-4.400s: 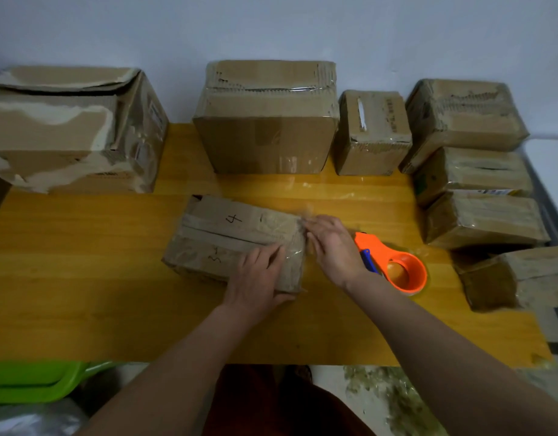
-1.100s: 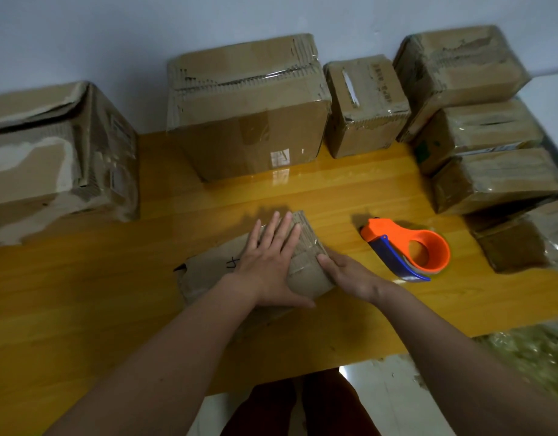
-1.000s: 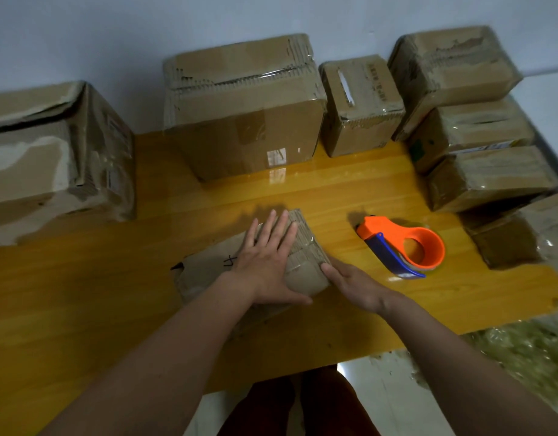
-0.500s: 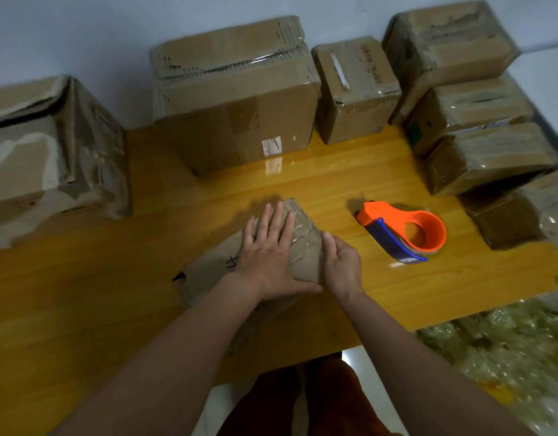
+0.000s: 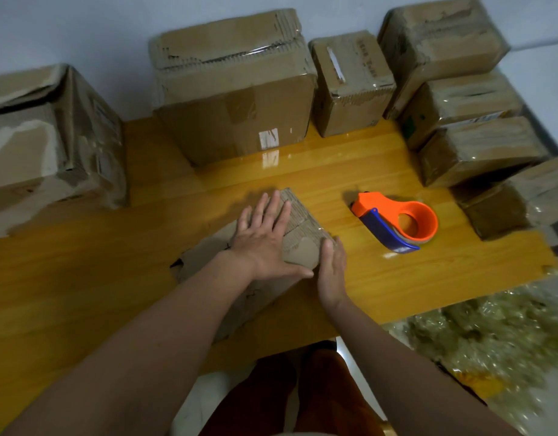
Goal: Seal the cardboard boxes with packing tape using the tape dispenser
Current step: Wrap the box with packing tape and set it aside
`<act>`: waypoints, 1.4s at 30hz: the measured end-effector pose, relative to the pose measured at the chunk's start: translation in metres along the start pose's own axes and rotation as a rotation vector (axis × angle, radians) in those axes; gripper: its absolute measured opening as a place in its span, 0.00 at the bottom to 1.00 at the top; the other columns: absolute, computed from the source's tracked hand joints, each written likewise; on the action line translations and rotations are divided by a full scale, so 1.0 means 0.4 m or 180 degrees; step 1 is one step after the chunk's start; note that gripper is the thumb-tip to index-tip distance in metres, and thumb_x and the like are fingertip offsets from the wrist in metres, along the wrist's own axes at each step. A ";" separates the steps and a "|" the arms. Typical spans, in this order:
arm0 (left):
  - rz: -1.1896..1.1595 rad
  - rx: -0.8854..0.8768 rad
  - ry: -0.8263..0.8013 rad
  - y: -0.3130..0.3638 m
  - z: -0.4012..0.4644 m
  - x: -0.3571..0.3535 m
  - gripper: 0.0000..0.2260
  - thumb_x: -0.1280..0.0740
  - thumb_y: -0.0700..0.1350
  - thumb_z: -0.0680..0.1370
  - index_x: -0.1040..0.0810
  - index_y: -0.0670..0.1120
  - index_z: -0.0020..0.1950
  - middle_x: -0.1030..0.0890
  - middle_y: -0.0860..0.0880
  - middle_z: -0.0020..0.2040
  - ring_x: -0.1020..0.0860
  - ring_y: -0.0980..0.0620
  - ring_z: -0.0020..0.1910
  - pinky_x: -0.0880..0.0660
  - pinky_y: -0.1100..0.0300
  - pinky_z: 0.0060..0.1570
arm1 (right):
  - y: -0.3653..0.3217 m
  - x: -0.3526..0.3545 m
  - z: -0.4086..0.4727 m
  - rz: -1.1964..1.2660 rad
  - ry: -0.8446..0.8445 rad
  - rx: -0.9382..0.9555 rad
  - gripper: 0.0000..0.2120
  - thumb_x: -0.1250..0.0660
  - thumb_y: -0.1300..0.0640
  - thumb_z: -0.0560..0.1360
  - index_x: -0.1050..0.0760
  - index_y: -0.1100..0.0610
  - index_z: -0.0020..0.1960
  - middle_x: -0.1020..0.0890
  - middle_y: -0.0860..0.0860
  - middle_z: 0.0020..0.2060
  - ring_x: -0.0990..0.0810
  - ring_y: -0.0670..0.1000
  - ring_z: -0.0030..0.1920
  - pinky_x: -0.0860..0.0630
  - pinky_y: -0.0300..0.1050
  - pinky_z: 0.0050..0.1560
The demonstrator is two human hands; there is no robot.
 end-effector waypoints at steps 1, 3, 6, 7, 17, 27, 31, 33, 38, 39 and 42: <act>-0.0095 -0.0029 0.0002 -0.011 -0.001 0.006 0.59 0.47 0.83 0.57 0.74 0.54 0.73 0.79 0.52 0.71 0.74 0.49 0.73 0.68 0.46 0.70 | 0.004 0.002 -0.018 0.0005 -0.0033 -0.0071 0.28 0.51 0.46 0.82 0.48 0.61 0.77 0.44 0.56 0.76 0.48 0.54 0.76 0.50 0.52 0.76; -0.0511 0.0089 0.0037 -0.033 -0.017 0.017 0.53 0.40 0.79 0.62 0.70 0.63 0.73 0.76 0.56 0.72 0.66 0.48 0.76 0.61 0.46 0.72 | 0.010 0.011 -0.049 -0.0029 0.0126 -0.0421 0.30 0.48 0.46 0.82 0.48 0.62 0.77 0.44 0.58 0.76 0.47 0.56 0.76 0.47 0.55 0.75; -0.1460 0.0999 0.0288 -0.060 -0.060 0.012 0.52 0.30 0.72 0.61 0.64 0.70 0.73 0.64 0.55 0.78 0.55 0.43 0.77 0.51 0.38 0.71 | 0.001 0.013 -0.109 -0.0034 -0.0049 -0.0746 0.31 0.45 0.46 0.81 0.49 0.59 0.77 0.44 0.56 0.76 0.46 0.56 0.76 0.43 0.58 0.73; -0.1676 0.1264 0.0342 -0.069 -0.073 0.006 0.54 0.28 0.71 0.61 0.61 0.68 0.74 0.55 0.52 0.79 0.50 0.43 0.77 0.48 0.37 0.71 | -0.017 0.004 -0.121 0.0046 -0.0301 -0.0625 0.30 0.44 0.47 0.81 0.49 0.57 0.78 0.43 0.55 0.76 0.44 0.56 0.75 0.41 0.59 0.73; -0.1674 0.1291 0.1237 -0.101 -0.237 -0.021 0.51 0.27 0.62 0.68 0.58 0.53 0.79 0.54 0.49 0.79 0.53 0.45 0.77 0.47 0.45 0.72 | -0.255 -0.003 0.044 -0.1095 -0.1184 0.0574 0.23 0.44 0.59 0.81 0.41 0.57 0.75 0.37 0.54 0.74 0.39 0.53 0.74 0.42 0.45 0.72; 0.0735 -0.0802 0.0239 -0.048 -0.226 -0.077 0.51 0.31 0.59 0.73 0.71 0.53 0.75 0.72 0.45 0.75 0.71 0.43 0.73 0.70 0.44 0.71 | -0.114 0.102 -0.043 -0.2506 -0.0541 0.0228 0.14 0.39 0.56 0.79 0.27 0.61 0.61 0.22 0.60 0.58 0.24 0.62 0.58 0.27 0.50 0.53; 0.0875 -0.0799 0.0614 0.005 -0.220 -0.110 0.45 0.42 0.64 0.78 0.71 0.43 0.74 0.65 0.43 0.78 0.69 0.45 0.73 0.67 0.44 0.73 | -0.151 0.096 -0.006 -0.1792 -0.0424 0.0601 0.17 0.38 0.64 0.78 0.28 0.61 0.66 0.23 0.59 0.61 0.24 0.58 0.61 0.28 0.48 0.59; 0.0851 -0.0873 0.0677 0.040 -0.212 -0.113 0.41 0.44 0.62 0.80 0.68 0.43 0.76 0.62 0.44 0.79 0.65 0.46 0.76 0.67 0.46 0.72 | -0.174 0.079 0.013 -0.1534 -0.0632 0.0662 0.20 0.41 0.68 0.78 0.32 0.62 0.70 0.27 0.59 0.66 0.27 0.57 0.65 0.30 0.46 0.65; 0.0285 -0.0390 0.0911 0.112 -0.163 -0.104 0.34 0.47 0.58 0.82 0.62 0.45 0.78 0.60 0.47 0.79 0.61 0.49 0.77 0.65 0.49 0.73 | -0.188 0.070 0.042 -0.1413 -0.0804 0.0764 0.19 0.45 0.67 0.80 0.33 0.64 0.71 0.27 0.59 0.66 0.28 0.56 0.67 0.32 0.42 0.65; 0.0231 -0.0290 0.0923 0.120 -0.154 -0.104 0.35 0.46 0.59 0.82 0.63 0.45 0.78 0.61 0.48 0.79 0.62 0.49 0.77 0.64 0.49 0.73 | -0.186 0.086 0.049 -0.1478 -0.0607 0.0854 0.19 0.45 0.67 0.80 0.33 0.64 0.70 0.27 0.60 0.66 0.28 0.57 0.67 0.32 0.44 0.66; 0.0106 -0.0096 0.0868 0.140 -0.121 -0.098 0.36 0.45 0.59 0.81 0.65 0.46 0.77 0.64 0.49 0.78 0.63 0.50 0.77 0.64 0.49 0.74 | -0.168 0.155 0.085 -0.1995 0.0105 0.1139 0.18 0.39 0.64 0.78 0.31 0.65 0.67 0.26 0.62 0.64 0.30 0.61 0.66 0.37 0.48 0.65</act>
Point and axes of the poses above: each hand's wrist, its own z-axis towards the middle knuckle, its own x-axis out of the back of the hand, y = z × x, the point moved 1 cm from there along z, towards the middle knuckle
